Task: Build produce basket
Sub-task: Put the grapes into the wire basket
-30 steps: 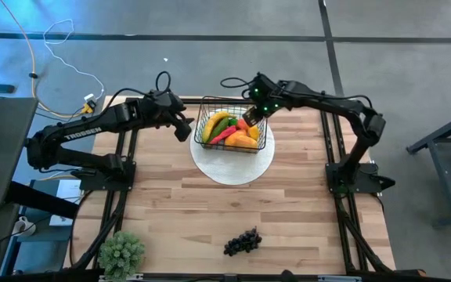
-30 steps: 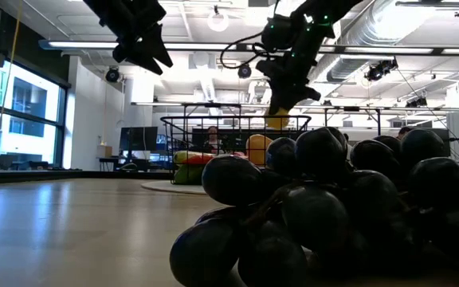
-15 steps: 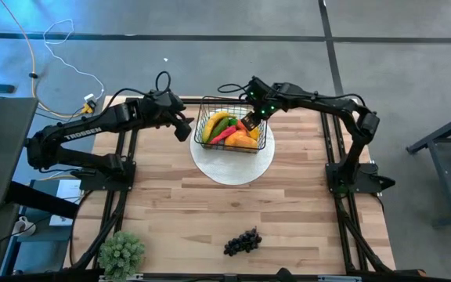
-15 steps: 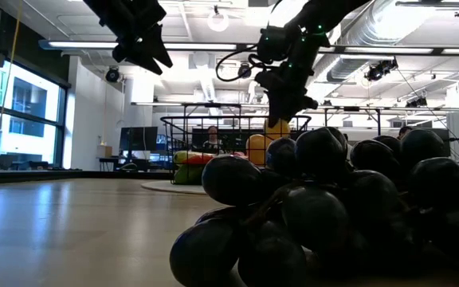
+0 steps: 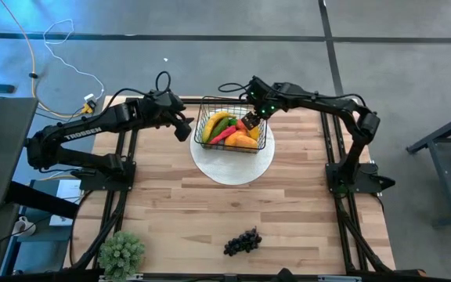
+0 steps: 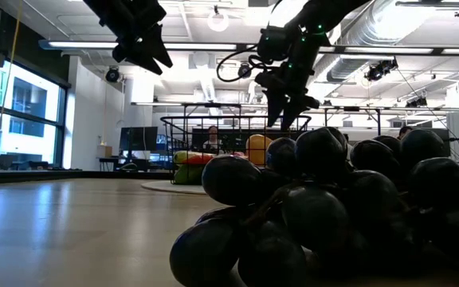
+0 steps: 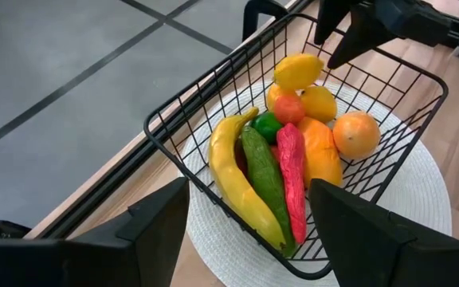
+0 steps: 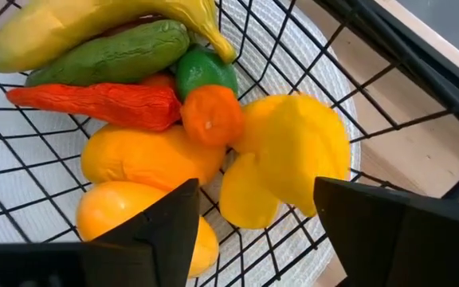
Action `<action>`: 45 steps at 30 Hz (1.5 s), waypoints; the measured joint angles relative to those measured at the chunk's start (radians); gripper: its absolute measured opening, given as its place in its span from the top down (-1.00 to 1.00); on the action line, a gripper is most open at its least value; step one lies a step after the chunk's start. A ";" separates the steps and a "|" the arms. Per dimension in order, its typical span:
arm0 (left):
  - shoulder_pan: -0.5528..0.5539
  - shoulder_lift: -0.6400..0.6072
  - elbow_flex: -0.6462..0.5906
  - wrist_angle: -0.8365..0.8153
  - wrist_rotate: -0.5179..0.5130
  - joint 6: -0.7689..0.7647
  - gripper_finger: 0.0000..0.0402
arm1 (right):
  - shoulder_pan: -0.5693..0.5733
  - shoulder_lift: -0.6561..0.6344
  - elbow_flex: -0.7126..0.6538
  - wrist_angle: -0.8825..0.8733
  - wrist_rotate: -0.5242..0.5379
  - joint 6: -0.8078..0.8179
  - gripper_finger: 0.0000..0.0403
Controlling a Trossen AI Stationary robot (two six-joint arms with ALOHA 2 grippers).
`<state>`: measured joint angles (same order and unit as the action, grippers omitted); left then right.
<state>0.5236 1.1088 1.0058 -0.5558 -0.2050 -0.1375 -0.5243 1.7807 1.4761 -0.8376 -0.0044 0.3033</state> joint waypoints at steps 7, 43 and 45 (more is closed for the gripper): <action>0.000 0.000 0.000 0.000 0.012 0.002 -0.26 | 0.001 -0.004 0.053 -0.017 -0.003 0.011 -0.13; -0.304 0.002 0.000 0.000 0.162 -0.141 -0.46 | 0.202 -0.005 0.363 -0.386 0.241 0.365 -0.13; -0.338 0.009 0.000 0.003 0.149 -0.160 -0.46 | 0.222 -0.005 0.363 -0.386 0.241 0.392 -0.13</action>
<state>0.1856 1.1182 1.0058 -0.5532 -0.0559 -0.2980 -0.3023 1.7760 1.8389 -1.2236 0.2363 0.6952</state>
